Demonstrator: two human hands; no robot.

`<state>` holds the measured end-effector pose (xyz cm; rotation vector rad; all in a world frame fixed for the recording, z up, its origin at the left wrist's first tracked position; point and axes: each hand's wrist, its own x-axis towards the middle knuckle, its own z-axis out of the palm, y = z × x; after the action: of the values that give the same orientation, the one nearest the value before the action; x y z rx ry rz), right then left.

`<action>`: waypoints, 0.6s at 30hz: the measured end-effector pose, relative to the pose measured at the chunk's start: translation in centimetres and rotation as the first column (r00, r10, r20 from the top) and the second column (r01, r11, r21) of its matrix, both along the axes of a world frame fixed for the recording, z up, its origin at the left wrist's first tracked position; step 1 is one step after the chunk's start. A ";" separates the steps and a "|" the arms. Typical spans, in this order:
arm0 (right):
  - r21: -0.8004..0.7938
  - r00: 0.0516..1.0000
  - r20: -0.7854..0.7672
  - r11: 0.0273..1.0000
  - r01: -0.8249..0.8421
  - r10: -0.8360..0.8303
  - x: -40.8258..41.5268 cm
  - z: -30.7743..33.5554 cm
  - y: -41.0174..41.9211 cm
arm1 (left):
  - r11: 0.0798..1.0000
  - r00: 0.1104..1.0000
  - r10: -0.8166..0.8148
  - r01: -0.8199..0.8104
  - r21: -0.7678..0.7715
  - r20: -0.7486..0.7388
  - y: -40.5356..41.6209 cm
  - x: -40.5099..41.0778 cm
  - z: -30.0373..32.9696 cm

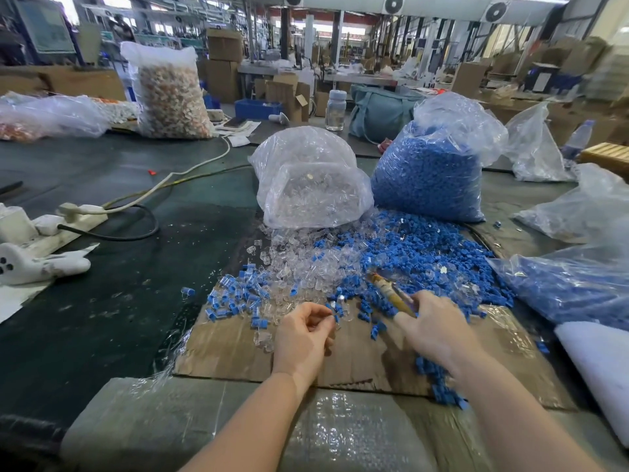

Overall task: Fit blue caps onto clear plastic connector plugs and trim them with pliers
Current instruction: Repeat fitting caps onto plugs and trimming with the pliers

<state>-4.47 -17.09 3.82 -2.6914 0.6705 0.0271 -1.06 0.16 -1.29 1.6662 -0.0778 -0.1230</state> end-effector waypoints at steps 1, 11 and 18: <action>0.077 0.998 0.010 0.995 -0.060 0.060 -0.3 0.4 0.5 | 0.998 0.999 0.023 -0.025 -0.051 -0.035 0.0 0.2 0.4; 0.658 0.975 -0.073 0.745 -0.110 0.208 -1.2 2.3 3.8 | 0.946 0.963 0.078 -0.153 -0.285 -0.260 0.6 2.8 2.9; 0.768 0.973 -0.081 0.636 -0.077 0.217 -0.8 2.6 4.3 | 0.957 0.959 0.111 -0.174 -0.232 -0.260 0.8 3.8 3.6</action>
<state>-5.25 -12.79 6.40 -1.9010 0.3497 0.4806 2.71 0.96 2.26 1.3854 0.2073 -0.1994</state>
